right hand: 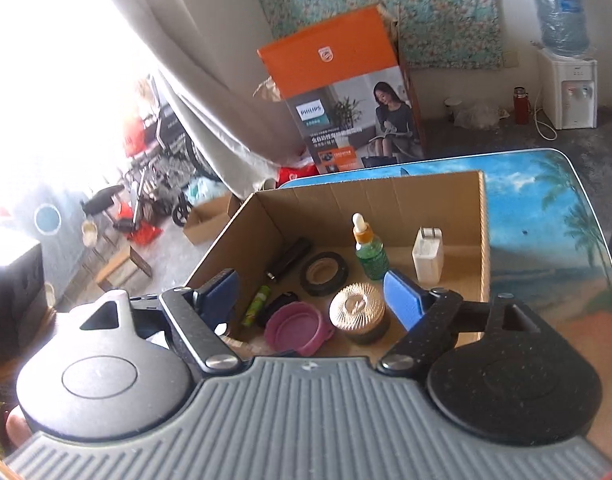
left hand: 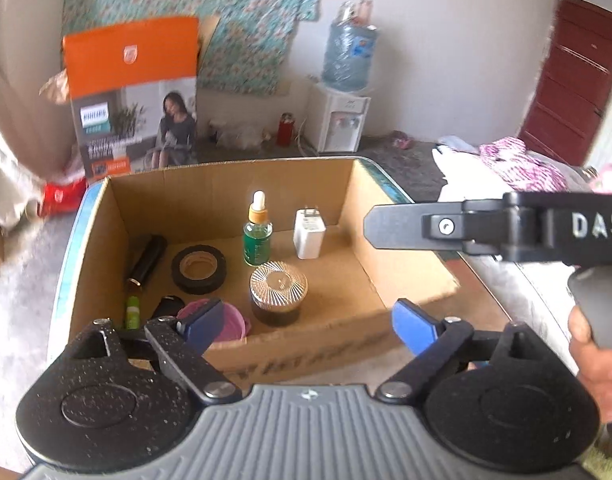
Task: Organize rigid objects
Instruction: 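Lower the jar into the box and open the right tool, then move the open right tool to the white-lidded supplement jar and grasp it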
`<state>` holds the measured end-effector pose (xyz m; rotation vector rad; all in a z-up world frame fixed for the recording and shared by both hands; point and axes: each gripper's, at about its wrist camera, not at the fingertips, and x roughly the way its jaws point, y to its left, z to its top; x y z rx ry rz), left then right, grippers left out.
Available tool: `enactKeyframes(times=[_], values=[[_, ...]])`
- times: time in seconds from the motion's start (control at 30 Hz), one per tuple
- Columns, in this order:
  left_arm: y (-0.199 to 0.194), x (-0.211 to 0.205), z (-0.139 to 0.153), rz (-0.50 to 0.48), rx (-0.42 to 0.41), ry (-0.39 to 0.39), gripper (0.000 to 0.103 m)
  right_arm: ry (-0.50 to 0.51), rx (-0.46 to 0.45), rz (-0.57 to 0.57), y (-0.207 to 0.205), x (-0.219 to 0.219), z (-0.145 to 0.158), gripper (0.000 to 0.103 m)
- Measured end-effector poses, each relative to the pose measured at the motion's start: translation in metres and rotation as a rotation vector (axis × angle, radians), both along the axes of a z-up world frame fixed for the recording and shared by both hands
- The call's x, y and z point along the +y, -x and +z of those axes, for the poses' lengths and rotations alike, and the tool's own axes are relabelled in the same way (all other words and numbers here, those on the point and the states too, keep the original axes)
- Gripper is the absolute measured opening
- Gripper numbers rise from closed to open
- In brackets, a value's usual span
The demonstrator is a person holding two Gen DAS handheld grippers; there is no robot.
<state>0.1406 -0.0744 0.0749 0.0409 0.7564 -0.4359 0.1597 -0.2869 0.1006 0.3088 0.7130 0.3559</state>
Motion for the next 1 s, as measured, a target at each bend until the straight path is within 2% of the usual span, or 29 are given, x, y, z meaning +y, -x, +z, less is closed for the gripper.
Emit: enactKeyframes(times=[0.2,0.43,0.77,1.0], values=[[0.039,0.019,0.005,-0.047,-0.05,-0.003,0.095,-0.057,-0.004,-0.024,0.049,-0.003,-0.005,0.083],[0.071,0.048,-0.004,-0.008,-0.093,-0.023,0.095,-0.107,0.042,-0.011,0.074,0.008,-0.023,0.083],[0.087,0.071,-0.022,0.133,-0.123,-0.088,0.095,-0.159,0.137,0.099,0.055,0.049,-0.046,0.083],[0.069,0.083,-0.04,0.225,-0.106,-0.121,0.094,-0.199,0.182,0.172,0.034,0.081,-0.054,0.083]])
